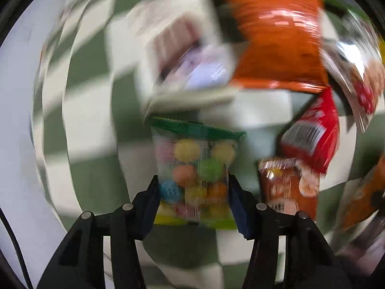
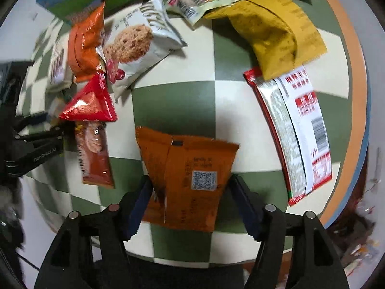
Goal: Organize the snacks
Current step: 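Grasp the colourful candy bag with left gripper while right grasps the orange packet, then carry candy bag and orange packet into the box and release both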
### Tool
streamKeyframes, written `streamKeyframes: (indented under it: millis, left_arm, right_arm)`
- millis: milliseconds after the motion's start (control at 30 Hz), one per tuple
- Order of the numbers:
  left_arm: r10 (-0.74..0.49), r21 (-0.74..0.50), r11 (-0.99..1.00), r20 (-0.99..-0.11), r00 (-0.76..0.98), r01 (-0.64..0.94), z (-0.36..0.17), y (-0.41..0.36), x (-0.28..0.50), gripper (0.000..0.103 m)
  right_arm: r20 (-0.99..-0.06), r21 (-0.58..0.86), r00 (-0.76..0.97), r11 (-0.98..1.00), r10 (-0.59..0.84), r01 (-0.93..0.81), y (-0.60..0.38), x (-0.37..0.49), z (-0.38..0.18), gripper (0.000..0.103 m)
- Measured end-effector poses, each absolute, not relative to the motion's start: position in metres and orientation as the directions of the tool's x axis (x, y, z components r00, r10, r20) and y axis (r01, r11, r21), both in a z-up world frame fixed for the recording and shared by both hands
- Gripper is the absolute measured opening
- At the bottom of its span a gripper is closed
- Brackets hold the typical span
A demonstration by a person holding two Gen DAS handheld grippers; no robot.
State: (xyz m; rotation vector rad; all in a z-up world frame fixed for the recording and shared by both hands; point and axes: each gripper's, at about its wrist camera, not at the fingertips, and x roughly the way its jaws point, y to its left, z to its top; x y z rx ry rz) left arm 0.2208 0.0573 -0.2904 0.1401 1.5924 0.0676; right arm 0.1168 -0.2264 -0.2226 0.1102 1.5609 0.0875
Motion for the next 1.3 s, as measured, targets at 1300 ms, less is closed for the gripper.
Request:
streamKeyframes:
  millis: [1300]
  left_arm:
    - [0.015, 0.017, 0.985, -1.000, -0.010, -0.173, -0.292, 0.062, 0.174, 0.048]
  right_arm:
    - [-0.989, 0.140, 0.038, 0.990, 0.140, -0.008, -0.195, 0.067, -0.254, 0.054]
